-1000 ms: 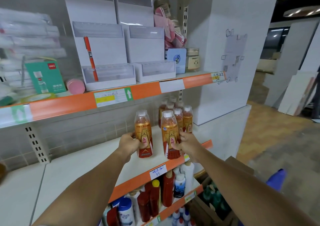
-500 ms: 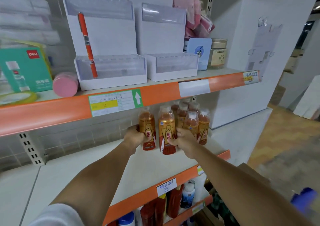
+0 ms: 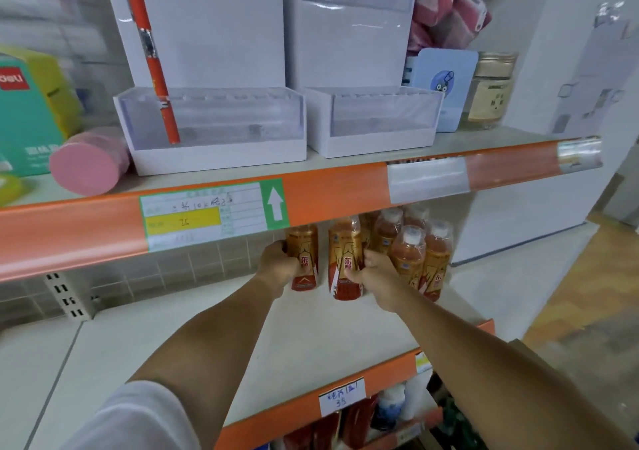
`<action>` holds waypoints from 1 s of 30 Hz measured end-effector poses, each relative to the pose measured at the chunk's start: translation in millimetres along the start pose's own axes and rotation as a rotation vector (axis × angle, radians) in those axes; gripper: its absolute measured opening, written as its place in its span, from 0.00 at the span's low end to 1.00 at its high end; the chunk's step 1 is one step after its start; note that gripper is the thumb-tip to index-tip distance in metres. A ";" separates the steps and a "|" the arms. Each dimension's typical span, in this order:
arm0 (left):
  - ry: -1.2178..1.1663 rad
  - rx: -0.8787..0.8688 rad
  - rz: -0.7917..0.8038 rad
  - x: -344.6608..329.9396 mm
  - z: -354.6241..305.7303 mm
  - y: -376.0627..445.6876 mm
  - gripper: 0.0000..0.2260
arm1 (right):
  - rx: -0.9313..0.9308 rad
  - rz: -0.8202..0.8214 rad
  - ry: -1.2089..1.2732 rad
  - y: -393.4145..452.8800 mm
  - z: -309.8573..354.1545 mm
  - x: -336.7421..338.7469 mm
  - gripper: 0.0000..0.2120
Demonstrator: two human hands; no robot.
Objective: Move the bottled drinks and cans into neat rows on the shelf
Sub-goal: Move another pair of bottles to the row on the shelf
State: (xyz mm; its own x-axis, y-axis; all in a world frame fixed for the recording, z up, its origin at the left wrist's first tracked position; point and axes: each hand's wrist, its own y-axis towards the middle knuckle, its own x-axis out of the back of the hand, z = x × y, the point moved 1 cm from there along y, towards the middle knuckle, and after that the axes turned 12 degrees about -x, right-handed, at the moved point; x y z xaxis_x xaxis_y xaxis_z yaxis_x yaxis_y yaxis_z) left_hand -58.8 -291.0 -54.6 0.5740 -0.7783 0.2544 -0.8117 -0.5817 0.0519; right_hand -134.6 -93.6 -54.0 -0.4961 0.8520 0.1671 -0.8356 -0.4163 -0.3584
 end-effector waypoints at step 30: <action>-0.010 -0.038 -0.120 -13.8 32.2 28.1 0.28 | 0.064 -0.029 -0.111 91.1 -1.5 -31.8 0.23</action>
State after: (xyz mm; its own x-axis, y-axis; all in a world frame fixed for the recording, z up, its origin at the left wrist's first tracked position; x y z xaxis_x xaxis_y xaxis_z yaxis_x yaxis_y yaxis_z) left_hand -86.1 -304.2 -87.8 0.6685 -0.7059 0.2341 -0.7403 -0.6619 0.1180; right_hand -194.6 -158.1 -93.3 -0.4915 0.8252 0.2782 -0.8616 -0.4144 -0.2932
